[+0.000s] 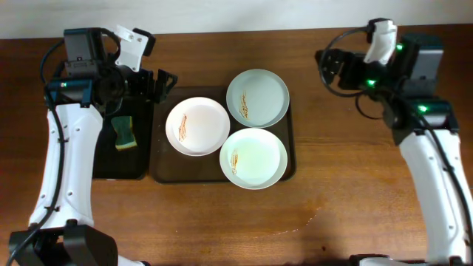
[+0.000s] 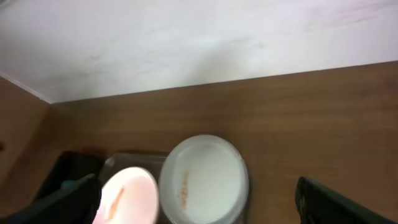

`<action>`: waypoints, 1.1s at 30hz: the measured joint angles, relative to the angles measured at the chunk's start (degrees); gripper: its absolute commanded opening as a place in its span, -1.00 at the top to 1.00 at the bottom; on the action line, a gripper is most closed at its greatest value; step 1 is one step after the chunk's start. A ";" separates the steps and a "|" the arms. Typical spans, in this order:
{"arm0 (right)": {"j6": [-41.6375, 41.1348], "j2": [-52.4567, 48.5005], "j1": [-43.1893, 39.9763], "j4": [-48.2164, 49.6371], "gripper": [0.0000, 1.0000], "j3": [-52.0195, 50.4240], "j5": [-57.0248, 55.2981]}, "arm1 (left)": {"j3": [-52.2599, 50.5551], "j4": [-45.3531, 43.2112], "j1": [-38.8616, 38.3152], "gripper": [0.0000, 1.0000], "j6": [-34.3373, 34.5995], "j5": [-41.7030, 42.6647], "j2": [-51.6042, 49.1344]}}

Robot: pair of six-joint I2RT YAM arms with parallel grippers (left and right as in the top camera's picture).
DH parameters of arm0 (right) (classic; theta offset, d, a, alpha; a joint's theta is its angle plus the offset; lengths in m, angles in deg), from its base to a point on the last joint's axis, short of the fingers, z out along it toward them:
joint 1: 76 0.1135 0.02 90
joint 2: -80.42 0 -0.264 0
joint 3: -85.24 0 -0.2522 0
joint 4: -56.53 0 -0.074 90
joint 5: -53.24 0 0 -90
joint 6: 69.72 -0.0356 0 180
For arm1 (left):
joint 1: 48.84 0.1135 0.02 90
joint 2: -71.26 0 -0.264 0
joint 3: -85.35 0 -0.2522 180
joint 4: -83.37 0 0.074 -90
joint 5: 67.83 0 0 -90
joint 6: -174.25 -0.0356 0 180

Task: Clean dirty plates on tray and stack at the side
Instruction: 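Reach the left gripper to the sponge and the right gripper to the front-left plate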

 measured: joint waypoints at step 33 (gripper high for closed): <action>-18.29 -47.56 35.98 -24.17 0.12 29.64 -24.04 | 0.26 2.84 10.51 -0.98 21.22 -19.54 -13.33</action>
